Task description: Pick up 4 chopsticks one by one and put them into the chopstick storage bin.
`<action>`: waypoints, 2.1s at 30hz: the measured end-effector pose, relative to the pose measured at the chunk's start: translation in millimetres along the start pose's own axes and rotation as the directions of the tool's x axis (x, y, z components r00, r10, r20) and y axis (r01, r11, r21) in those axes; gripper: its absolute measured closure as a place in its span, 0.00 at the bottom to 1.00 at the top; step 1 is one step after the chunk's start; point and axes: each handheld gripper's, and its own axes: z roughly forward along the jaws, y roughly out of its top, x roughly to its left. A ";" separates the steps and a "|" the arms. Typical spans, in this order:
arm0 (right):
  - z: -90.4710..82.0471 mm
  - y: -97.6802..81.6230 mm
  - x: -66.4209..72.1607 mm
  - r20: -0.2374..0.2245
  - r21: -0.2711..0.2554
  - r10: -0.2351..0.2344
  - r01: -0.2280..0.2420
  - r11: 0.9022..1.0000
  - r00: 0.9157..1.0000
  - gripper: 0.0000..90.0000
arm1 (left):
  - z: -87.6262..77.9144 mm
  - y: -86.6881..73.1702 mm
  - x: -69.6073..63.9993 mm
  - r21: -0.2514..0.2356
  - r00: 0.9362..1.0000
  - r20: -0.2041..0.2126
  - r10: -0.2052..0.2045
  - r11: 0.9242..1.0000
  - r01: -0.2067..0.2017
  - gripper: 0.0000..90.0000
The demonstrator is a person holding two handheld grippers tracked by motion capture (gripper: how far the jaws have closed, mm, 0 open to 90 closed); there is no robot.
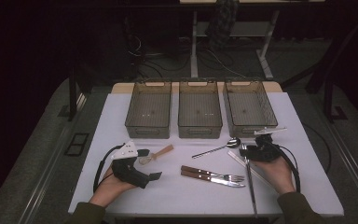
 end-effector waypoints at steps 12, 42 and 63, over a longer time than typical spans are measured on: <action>0.3 0.2 1.2 0.006 0.004 -0.014 0.014 1.000 1.000 0.67 | 0.2 -0.1 0.1 0.000 1.000 0.005 -0.001 1.000 0.001 0.00; 0.4 0.4 2.2 -0.008 0.011 -0.025 0.025 1.000 1.000 0.73 | 0.5 -0.1 -0.1 0.003 1.000 0.013 -0.002 1.000 0.002 0.00; -0.7 -0.1 3.9 -0.020 0.028 -0.070 0.071 0.997 0.997 0.75 | 1.4 -0.4 -0.3 0.014 1.000 0.023 0.001 1.000 -0.001 0.00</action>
